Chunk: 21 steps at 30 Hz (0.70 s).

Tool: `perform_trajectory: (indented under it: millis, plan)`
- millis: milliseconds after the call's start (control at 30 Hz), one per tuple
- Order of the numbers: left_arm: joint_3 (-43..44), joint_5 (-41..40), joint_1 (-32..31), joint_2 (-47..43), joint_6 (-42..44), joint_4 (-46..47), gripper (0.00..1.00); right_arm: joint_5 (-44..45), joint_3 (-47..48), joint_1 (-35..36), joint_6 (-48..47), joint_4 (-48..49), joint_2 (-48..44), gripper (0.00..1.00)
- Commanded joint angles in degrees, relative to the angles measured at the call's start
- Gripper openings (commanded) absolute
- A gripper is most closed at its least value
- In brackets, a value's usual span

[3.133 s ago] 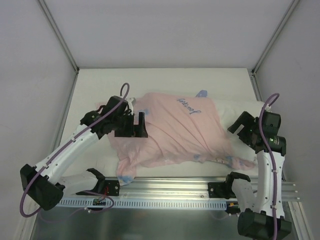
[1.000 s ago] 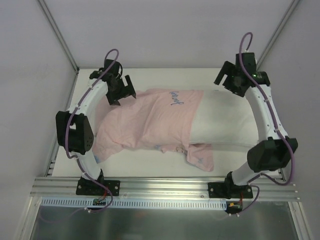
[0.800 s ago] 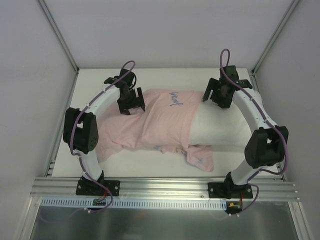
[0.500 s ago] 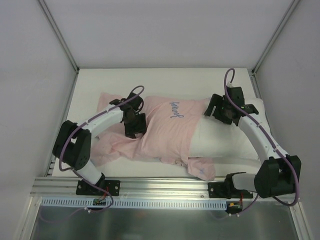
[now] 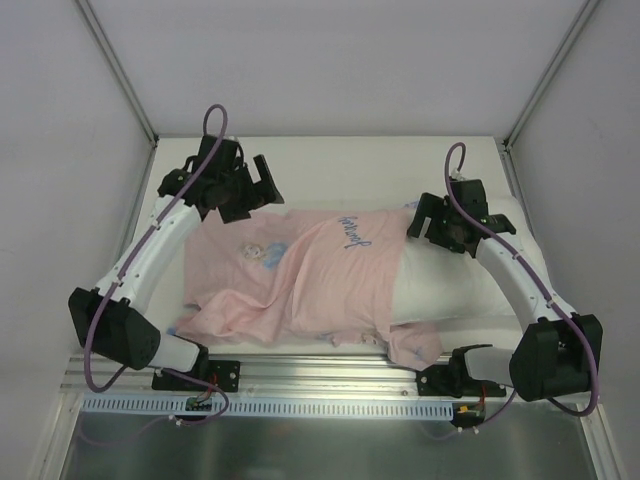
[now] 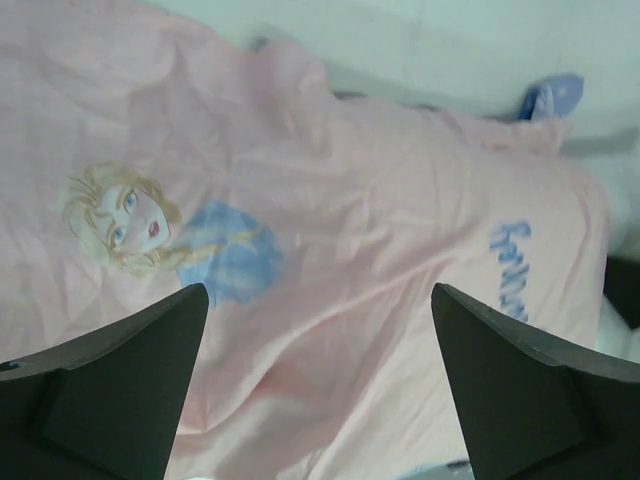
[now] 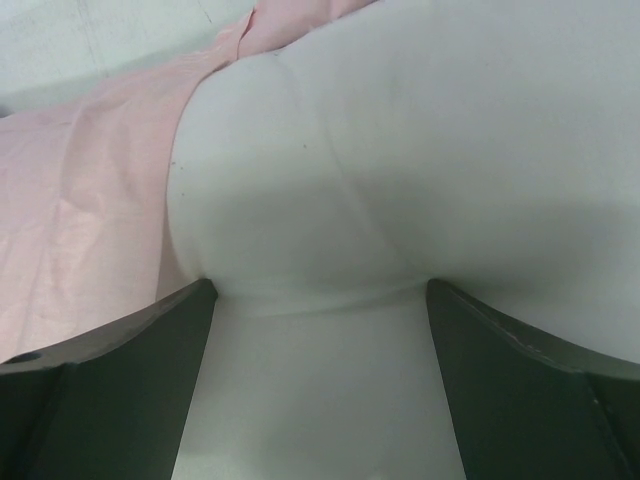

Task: Remove the pillowcase from the pillow

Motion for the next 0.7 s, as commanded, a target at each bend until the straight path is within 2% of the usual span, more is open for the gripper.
perform_trajectory:
  millis: [0,33,200,533,567,633,667]
  plan:
    - [5.0,-5.9,2.3,9.5,-3.2,-1.9,0.96,-0.9,-0.3,0.4,-0.4,-6.7,1.4,0.92]
    - [7.3,-6.5,2.5,11.7,-4.1,-2.3,0.98,-1.0,-0.3,0.4,-0.3,-6.8,1.2,0.92]
    - [12.0,-7.2,2.6,22.9,-10.4,-3.2,0.96,-0.9,0.0,0.4,-0.4,-7.7,0.1,0.94]
    - [10.2,-8.7,1.8,32.5,-15.2,-3.2,0.95,-2.1,-0.4,0.4,0.0,-7.2,0.2,0.95]
    - [10.5,-8.1,1.7,34.4,-15.2,-3.2,0.9,-2.1,-0.4,0.5,0.2,-7.0,0.3,0.95]
    - [11.3,-6.0,1.2,35.8,-14.4,-3.1,0.69,-2.1,-0.6,0.6,0.3,-7.1,0.3,0.95]
    - [12.3,-5.9,0.2,36.7,-13.0,-3.1,0.53,-2.0,-0.6,0.6,0.3,-7.2,0.2,0.95]
